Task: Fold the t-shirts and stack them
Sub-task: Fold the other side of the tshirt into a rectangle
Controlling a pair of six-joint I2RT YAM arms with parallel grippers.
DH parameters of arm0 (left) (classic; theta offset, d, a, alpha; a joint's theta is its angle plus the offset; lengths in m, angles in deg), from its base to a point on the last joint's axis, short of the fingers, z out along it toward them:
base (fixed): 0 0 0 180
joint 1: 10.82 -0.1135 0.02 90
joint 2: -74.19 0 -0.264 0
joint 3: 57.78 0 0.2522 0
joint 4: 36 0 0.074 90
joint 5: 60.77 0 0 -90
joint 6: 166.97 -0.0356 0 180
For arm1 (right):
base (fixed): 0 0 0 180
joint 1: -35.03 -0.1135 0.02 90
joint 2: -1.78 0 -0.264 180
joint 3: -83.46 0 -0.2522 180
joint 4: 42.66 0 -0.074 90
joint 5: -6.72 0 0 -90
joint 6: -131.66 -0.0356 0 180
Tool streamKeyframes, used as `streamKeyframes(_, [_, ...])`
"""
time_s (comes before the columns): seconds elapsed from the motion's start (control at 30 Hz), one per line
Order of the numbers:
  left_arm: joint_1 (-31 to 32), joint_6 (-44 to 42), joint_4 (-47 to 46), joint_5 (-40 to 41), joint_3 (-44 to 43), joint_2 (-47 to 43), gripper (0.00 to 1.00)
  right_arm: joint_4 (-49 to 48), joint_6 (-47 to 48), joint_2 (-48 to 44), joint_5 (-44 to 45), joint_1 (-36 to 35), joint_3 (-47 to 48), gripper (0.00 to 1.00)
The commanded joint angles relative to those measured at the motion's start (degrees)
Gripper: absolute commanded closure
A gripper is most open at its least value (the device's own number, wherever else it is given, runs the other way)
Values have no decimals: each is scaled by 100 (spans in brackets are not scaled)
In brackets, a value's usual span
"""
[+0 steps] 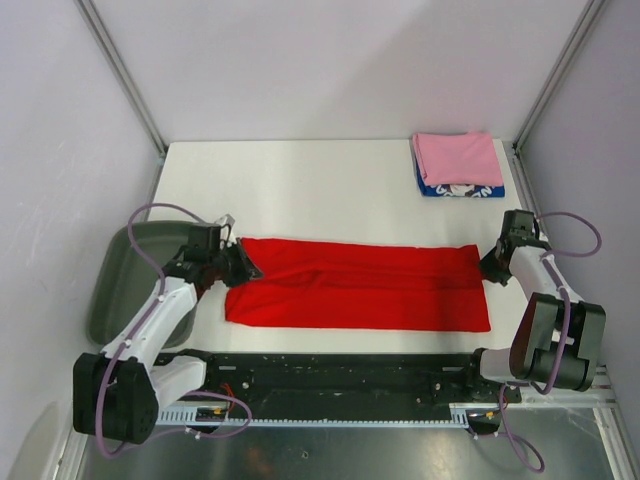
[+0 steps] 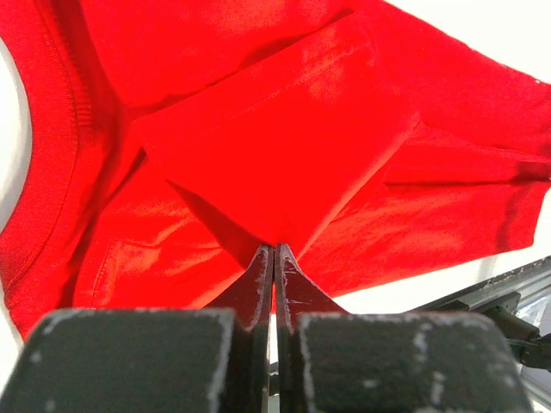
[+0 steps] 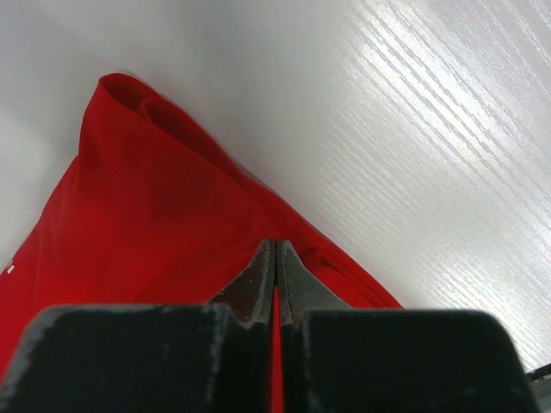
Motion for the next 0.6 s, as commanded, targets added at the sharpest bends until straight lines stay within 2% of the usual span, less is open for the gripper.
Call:
streamKeyframes(0.0, [30,89,101,-226,-313,-298,100,-68,23,-171,5,88,-6,100])
streamKeyframes(0.33, [26,110,376,-278,-204,-769,100,9,68,-257,-54,168,-13,100])
streamKeyframes(0.57, [26,156,386,-314,82,-775,100,-22,37,-252,-92,171,-127,100])
